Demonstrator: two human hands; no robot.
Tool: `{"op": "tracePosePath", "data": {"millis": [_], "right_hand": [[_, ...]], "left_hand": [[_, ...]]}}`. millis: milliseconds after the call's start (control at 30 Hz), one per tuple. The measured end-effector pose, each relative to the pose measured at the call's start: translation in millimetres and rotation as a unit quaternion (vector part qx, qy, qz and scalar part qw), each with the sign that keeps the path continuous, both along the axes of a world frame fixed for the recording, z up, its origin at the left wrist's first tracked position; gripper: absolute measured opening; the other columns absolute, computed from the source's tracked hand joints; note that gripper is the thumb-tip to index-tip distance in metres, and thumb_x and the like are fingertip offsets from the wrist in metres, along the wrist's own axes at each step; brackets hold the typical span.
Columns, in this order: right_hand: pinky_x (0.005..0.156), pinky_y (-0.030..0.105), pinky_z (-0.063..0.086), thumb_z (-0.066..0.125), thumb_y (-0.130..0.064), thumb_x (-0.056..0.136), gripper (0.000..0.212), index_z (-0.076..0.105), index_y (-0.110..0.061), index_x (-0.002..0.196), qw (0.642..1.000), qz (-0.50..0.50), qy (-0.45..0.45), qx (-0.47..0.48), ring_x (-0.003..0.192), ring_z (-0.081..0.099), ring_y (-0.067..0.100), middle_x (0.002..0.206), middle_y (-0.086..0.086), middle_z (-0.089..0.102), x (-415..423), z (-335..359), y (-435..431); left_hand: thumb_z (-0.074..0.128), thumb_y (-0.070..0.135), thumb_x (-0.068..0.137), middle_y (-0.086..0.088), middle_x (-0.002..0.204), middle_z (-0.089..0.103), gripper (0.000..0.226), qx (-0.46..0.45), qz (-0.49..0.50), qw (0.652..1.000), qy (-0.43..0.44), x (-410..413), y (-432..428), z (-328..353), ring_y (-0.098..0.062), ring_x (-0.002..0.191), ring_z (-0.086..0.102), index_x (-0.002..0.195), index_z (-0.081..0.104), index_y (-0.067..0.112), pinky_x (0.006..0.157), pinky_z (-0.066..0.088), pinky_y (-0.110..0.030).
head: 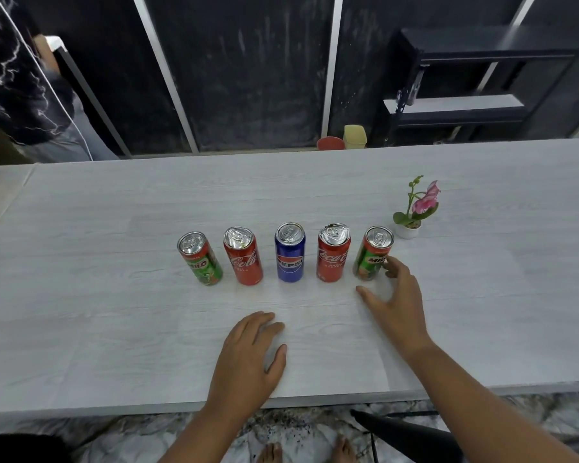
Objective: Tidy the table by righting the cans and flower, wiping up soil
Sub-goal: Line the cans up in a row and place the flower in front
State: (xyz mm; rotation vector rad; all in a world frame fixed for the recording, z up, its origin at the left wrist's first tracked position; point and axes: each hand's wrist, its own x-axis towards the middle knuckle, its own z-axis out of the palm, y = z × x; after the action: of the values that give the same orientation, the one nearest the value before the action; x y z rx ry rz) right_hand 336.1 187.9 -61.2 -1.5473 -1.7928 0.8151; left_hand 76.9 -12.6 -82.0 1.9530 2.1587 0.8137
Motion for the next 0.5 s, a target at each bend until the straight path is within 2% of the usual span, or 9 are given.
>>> {"op": "tracePosePath", "data": {"millis": [100, 233, 367, 500], "right_hand": [[0.118, 0.051, 0.043, 0.086, -0.037, 0.089, 0.074, 0.051, -0.021, 0.153, 0.998, -0.002, -0.056, 0.032, 0.14, 0.052, 0.023, 0.148, 0.0, 0.059, 20, -5, -21], [0.12, 0.057, 0.041, 0.081, -0.028, 0.095, 0.062, 0.056, -0.02, 0.151, 0.998, -0.015, -0.046, 0.047, 0.146, 0.049, 0.027, 0.153, 0.001, 0.057, 40, -11, -25], [0.121, 0.052, 0.04, 0.078, -0.031, 0.097, 0.058, 0.058, -0.019, 0.15, 0.998, -0.047, -0.037, 0.017, 0.142, 0.052, 0.027, 0.151, 0.005, 0.06, 47, -4, 20], [0.122, 0.037, 0.037, 0.077, -0.042, 0.096, 0.069, 0.053, -0.02, 0.157, 0.995, -0.083, 0.026, -0.041, 0.147, 0.05, 0.021, 0.157, 0.001, 0.058, 40, 8, 79]], "left_hand": [[0.062, 0.042, 0.105, 0.009, 0.147, 0.061, 0.036, -0.002, 0.002, 1.0, 0.003, 0, 0, -1, -0.014, 0.142, 0.055, 0.135, 0.071, 0.026, 0.12, 0.045, -0.035], [0.065, 0.041, 0.103, 0.012, 0.148, 0.059, 0.036, -0.007, 0.005, 1.0, 0.002, 0, 1, -4, -0.012, 0.142, 0.054, 0.136, 0.07, 0.028, 0.117, 0.049, -0.038], [0.067, 0.041, 0.102, 0.013, 0.148, 0.058, 0.036, -0.01, 0.006, 1.0, 0.005, 0, 2, -6, -0.011, 0.143, 0.053, 0.137, 0.07, 0.029, 0.117, 0.048, -0.037], [0.067, 0.041, 0.102, 0.013, 0.147, 0.059, 0.036, -0.008, 0.006, 1.0, 0.006, 0, 2, -6, -0.011, 0.143, 0.053, 0.136, 0.07, 0.029, 0.118, 0.046, -0.035]]}}
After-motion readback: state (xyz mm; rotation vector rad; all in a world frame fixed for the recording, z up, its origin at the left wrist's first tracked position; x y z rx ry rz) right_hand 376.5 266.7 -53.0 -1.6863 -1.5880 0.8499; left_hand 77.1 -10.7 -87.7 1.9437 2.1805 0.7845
